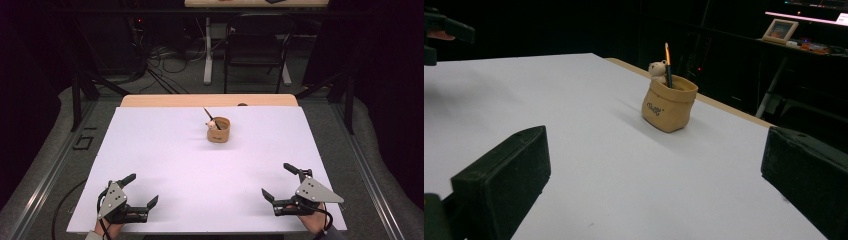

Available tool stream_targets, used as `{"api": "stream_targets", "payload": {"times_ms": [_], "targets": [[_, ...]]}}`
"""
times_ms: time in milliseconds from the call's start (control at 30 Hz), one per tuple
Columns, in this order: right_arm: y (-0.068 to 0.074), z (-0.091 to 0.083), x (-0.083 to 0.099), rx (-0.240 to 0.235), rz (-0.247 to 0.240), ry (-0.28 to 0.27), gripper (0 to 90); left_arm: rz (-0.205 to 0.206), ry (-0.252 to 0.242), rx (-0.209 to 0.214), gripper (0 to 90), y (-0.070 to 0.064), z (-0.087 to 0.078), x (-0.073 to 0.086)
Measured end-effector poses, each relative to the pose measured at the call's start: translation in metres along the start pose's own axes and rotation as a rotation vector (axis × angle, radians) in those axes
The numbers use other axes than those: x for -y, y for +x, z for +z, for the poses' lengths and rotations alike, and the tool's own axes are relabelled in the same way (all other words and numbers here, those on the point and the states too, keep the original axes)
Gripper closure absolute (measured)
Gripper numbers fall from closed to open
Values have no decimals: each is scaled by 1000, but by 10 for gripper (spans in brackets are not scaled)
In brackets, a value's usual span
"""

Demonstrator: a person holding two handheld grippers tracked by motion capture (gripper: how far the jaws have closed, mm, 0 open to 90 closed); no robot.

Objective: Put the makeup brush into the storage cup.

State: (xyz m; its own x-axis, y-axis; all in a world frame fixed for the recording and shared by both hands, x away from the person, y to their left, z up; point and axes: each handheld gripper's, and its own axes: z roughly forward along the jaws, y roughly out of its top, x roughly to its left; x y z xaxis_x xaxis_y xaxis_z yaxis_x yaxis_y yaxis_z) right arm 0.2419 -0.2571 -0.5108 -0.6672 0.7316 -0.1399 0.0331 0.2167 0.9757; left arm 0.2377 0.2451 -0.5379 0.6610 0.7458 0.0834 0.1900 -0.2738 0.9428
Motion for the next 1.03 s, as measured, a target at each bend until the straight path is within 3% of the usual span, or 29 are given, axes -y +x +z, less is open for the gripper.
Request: {"api": "stream_targets", "payload": {"times_ms": [533, 1033], "targets": [[4, -20, 13, 24, 2, 17, 0, -1, 0, 4, 0, 0, 0, 0], [5, -23, 14, 43, 5, 20, 0, 10, 9, 4, 0, 0, 2, 0]]}}
